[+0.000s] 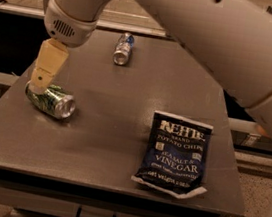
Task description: Place green can upright
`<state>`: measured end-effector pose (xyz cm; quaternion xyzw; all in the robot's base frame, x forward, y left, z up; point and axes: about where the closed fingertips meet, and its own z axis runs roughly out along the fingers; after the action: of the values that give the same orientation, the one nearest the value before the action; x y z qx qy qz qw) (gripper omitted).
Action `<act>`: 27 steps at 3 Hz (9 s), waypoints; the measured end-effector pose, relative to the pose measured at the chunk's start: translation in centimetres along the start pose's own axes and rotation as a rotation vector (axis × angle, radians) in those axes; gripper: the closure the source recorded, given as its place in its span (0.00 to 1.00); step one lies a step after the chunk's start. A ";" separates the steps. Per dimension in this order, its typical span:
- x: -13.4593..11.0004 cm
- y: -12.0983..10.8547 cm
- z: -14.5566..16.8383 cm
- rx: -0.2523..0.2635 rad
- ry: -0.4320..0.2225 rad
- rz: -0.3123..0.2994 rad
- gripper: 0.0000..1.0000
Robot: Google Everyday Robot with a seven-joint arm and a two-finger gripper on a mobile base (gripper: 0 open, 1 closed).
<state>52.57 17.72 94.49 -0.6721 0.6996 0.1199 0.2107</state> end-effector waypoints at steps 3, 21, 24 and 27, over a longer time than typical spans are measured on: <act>-1.5 0.3 8.6 -0.019 0.068 0.223 0.00; 2.1 -14.1 1.3 0.164 -0.918 0.020 1.00; 5.4 -12.8 3.5 0.105 -0.990 -0.015 0.82; 5.1 -12.5 3.8 0.097 -0.991 -0.012 0.12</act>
Offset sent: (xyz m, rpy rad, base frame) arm 0.0052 0.0721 -0.0838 -0.0277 0.1685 -0.1887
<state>65.41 14.02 90.28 -0.5276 0.5164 0.3910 0.5496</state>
